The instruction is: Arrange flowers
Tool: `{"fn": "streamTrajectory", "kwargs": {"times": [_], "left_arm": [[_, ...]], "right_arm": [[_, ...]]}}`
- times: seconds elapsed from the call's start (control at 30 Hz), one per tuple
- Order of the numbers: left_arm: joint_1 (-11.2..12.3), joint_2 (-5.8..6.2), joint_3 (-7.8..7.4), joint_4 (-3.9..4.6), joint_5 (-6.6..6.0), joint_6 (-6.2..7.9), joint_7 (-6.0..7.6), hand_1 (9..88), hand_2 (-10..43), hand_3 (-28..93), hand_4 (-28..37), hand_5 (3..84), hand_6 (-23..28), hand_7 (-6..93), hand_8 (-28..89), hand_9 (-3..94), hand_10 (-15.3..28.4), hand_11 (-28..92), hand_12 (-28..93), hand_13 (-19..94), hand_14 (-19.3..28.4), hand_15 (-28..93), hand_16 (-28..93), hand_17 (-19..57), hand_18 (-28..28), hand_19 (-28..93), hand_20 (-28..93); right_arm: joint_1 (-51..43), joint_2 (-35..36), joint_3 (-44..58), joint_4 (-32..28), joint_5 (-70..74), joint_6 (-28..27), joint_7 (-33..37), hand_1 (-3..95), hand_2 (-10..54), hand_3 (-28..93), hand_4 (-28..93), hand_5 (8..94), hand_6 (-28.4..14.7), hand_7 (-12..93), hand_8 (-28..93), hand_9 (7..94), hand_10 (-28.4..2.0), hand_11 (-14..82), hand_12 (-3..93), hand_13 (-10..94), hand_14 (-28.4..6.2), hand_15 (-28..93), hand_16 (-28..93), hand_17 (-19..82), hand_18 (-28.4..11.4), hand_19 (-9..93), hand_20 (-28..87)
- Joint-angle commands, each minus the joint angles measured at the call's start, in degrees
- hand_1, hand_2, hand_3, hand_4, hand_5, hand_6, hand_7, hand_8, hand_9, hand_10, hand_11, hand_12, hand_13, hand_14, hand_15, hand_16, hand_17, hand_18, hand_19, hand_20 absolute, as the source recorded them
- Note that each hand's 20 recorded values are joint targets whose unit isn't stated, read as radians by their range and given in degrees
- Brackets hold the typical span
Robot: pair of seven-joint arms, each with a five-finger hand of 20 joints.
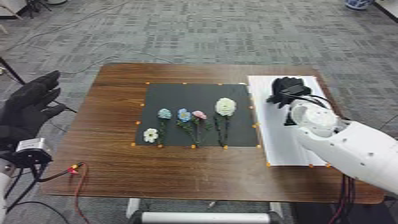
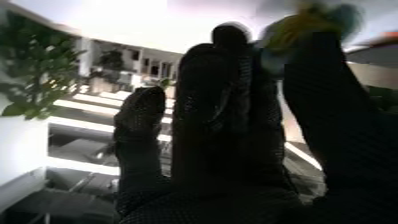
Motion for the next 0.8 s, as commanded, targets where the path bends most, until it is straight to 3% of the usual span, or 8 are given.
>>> {"fn": "streamTrajectory", "kwargs": {"times": [0.03,0.13,0.33,0.37,0.43,0.47,0.6,0.8], "left_arm": [[0.4,-0.29,-0.3,-0.13,-0.07,-0.26,-0.2,23.0,-3.9,68,-28.3,19.4,1.7,18.3,-10,10.6,7.3,10,18,0,8.8,25,-1,-18.7,17.8,34,9],[0.5,-0.23,-0.21,-0.15,-0.21,-0.2,-0.16,23.0,-3.9,68,-28.3,19.4,1.8,18.2,-10,10.6,7.2,10,18,0,8.8,25,-1,-18.6,17.8,34,8],[0.0,0.08,0.17,0.08,-0.1,-0.42,-0.25,23.0,-3.8,68,-28.3,19.4,1.7,18.3,-10,10.6,7.3,10,18,0,8.8,25,-1,-18.7,17.9,34,8],[0.2,-0.01,0.05,-0.02,-0.14,-0.35,-0.32,23.0,-3.8,69,-28.3,19.4,1.7,18.2,-10,10.6,7.3,10,18,0,8.8,25,-1,-18.6,17.8,34,8],[0.2,-0.08,0.0,0.03,-0.12,-0.4,-0.35,23.0,-3.8,68,-28.3,19.4,1.7,18.2,-10,10.6,7.3,10,18,0,8.8,25,-1,-18.6,17.8,34,8],[0.4,-0.11,-0.02,-0.02,-0.15,-0.28,-0.34,23.1,-3.8,68,-28.3,19.4,1.7,18.3,-10,10.6,7.2,10,18,0,8.8,25,-1,-18.6,17.8,34,8],[0.0,0.23,0.18,0.24,-0.17,-0.32,-0.45,23.0,-3.8,68,-28.3,19.4,1.8,18.2,-10,10.6,7.3,10,18,0,8.8,25,-1,-18.6,17.8,34,9],[0.5,0.04,-0.16,0.01,-0.19,-0.26,-0.34,23.1,-3.8,68,-28.3,19.4,1.8,18.1,-10,10.6,7.2,10,18,0,8.8,25,-1,-18.6,17.8,34,9]], "right_arm": [[-4.7,1.2,5.3,-6.0,-1.6,-8.2,-2.6,37.3,-9.5,85,-28,39.9,0.6,41,-19,51.3,-8.8,32.4,22.9,65,0.2,59,38,25,-19.7,80,54],[-4.7,1.1,4.3,-5.9,-2.3,-6.5,-2.9,36.6,-9.5,85,-28,37.1,-0.7,39,-19,47.5,-9.7,32.3,22.8,63,-0.7,60,36,24,-19.8,79,54],[-4.4,0.9,1.8,-4.4,-1.5,-1.8,-2.7,39.3,-9.5,84,-28,45.8,2.3,43,-20,56.3,-8.0,37.7,24.0,66,1.2,59,38,26,-19.7,80,54],[-4.3,1.1,0.8,-4.4,-1.2,0.6,-2.8,39.7,-9.5,84,-28,48.1,3.0,45,-20,59.0,-7.0,35.2,28.3,67,1.2,58,38,26,-19.7,80,54],[-4.4,1.2,0.0,-4.4,-1.0,4.0,-3.2,43.0,-9.5,80,-28,53.6,4.0,53,-5,69.7,-4.4,24.6,44.8,70,0.5,60,38,28,-19.5,81,54],[-4.4,1.4,-0.7,-4.4,-1.0,6.2,-3.3,44.1,-9.5,79,-28,56.2,4.5,55,-2,73.6,-4.2,24.9,47.5,71,0.0,61,38,29,-19.5,82,54],[-6.5,2.5,0.6,-6.9,-0.8,9.1,-4.4,47.0,-9.5,80,-28,68.9,5.1,54,1,83.5,-3.0,25.1,51.7,75,-1.8,66,35,31,-19.3,83,54],[-11.4,4.1,5.0,-12.9,-0.2,9.8,-7.6,46.8,-9.5,83,-28,70.8,4.4,54,0,84.7,-3.3,24.7,53.0,76,-2.0,68,34,32,-19.5,84,54]]}}
